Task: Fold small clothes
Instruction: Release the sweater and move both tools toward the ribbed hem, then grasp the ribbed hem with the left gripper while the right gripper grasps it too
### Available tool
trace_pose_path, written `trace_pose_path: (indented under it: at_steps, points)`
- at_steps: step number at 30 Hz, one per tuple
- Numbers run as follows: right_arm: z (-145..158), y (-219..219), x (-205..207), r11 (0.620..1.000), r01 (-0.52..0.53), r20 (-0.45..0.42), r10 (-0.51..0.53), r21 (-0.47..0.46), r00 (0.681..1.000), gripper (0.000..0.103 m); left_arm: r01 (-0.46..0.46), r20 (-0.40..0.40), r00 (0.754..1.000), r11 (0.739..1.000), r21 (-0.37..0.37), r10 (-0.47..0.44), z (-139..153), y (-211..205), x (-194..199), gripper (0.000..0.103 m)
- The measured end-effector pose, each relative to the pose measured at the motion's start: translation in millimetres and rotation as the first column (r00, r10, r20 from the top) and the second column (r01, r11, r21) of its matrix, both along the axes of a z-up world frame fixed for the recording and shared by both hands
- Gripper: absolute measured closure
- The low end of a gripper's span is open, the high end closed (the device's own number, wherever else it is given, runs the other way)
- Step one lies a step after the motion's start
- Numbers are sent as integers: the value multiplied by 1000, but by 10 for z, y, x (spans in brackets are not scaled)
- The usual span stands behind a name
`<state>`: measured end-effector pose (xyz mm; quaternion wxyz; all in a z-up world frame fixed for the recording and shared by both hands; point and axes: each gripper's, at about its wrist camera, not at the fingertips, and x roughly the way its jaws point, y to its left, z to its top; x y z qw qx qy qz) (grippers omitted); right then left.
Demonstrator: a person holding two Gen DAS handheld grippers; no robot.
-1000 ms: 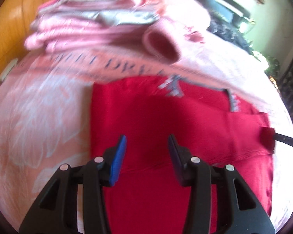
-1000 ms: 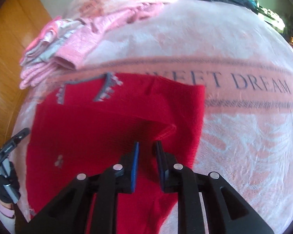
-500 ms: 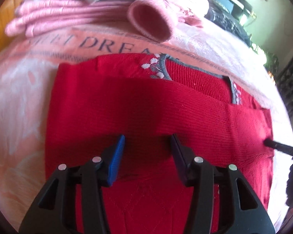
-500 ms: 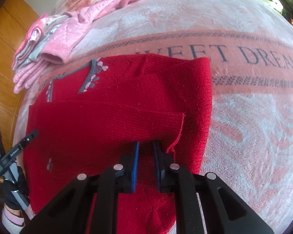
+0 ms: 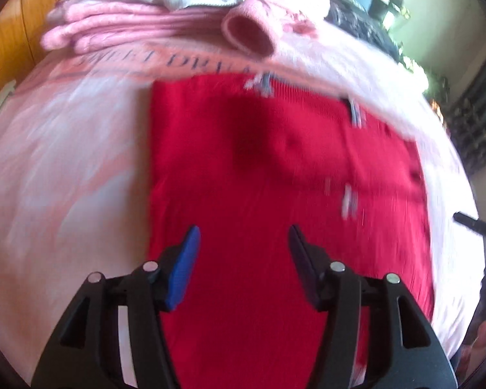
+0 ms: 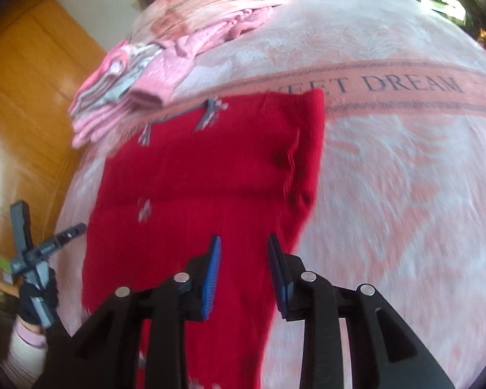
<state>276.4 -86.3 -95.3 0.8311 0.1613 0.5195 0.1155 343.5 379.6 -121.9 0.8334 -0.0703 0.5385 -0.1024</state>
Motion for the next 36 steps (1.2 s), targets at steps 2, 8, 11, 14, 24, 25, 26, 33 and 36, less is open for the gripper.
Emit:
trace_pose_path:
  at_steps: [2, 8, 11, 14, 24, 25, 26, 33, 36]
  points:
    - [-8, 89, -394, 999, -35, -9, 35, -32, 999, 69, 11, -24, 1000, 1000, 24, -11, 6, 121, -305, 41]
    - [-131, 314, -1330, 995, -56, -39, 53, -83, 998, 62, 7, -90, 996, 999, 50, -2, -35, 433, -1232, 36]
    - [-205, 357, -1672, 994, -49, -57, 44, -95, 997, 61, 10, -115, 993, 999, 37, -6, -102, 501, -1611, 35]
    - [-299, 364, -1931, 995, -37, -82, 30, -94, 996, 61, 4, -136, 991, 1000, 23, -1, -187, 551, -1894, 35]
    - [-480, 440, -2360, 993, -35, -127, 21, -113, 992, 58, -19, -163, 986, 1000, -9, 17, -371, 611, -2341, 34]
    - [-490, 441, -2383, 993, -37, -129, 23, -113, 991, 58, -17, -158, 987, 1000, -10, 16, -376, 606, -2361, 33]
    - [-498, 444, -2400, 993, -40, -129, 25, -112, 991, 57, -20, -155, 988, 1000, -14, 17, -380, 604, -2374, 33]
    - [-522, 434, -2443, 992, -38, -123, 22, -122, 992, 57, -21, -167, 986, 997, -74, 8, -401, 526, -2405, 33]
    - [-510, 456, -2456, 990, -40, -115, 25, -132, 993, 57, -26, -168, 986, 995, -98, 9, -421, 494, -2405, 34]
